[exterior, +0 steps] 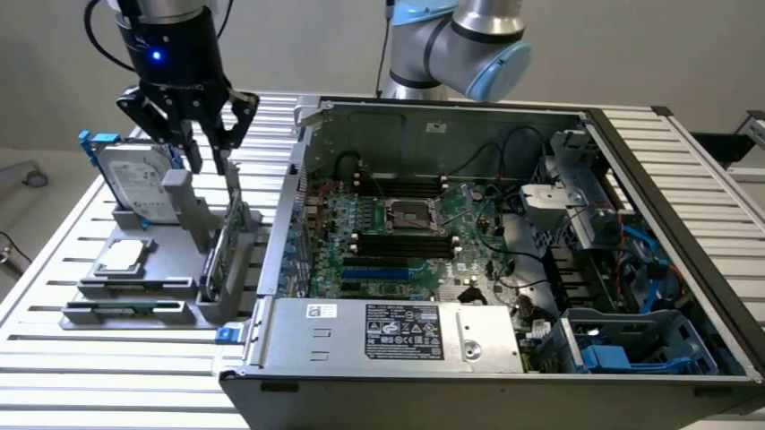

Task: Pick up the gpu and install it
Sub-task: 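Pick up the gpu and move the gpu toward the slot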

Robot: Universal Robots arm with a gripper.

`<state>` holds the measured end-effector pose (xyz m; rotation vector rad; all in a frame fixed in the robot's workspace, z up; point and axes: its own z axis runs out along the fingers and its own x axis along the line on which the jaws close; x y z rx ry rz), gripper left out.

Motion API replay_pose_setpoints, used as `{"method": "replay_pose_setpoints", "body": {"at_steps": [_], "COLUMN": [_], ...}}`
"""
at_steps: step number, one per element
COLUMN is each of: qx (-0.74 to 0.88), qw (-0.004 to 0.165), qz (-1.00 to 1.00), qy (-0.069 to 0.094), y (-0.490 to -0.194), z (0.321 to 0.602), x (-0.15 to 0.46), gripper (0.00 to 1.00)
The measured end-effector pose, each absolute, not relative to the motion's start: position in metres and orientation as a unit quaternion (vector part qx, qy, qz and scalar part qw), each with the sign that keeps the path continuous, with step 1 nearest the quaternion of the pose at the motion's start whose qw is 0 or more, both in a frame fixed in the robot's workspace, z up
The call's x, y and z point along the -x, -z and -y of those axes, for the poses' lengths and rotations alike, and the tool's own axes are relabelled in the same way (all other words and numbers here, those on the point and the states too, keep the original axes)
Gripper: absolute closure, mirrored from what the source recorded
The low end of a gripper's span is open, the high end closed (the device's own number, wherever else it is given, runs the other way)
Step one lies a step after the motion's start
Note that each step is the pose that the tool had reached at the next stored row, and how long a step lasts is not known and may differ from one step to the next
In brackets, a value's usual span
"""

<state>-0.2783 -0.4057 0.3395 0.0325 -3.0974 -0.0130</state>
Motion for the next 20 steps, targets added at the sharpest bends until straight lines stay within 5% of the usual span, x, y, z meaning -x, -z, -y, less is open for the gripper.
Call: {"method": "replay_pose_setpoints", "body": {"at_steps": [20], "qx": [-0.024], "qw": [0.022], "qz": [0.999], "qy": [0.004], "y": [-0.303], "z": [0.424], "x": [0.278], "gripper": [0.64]}}
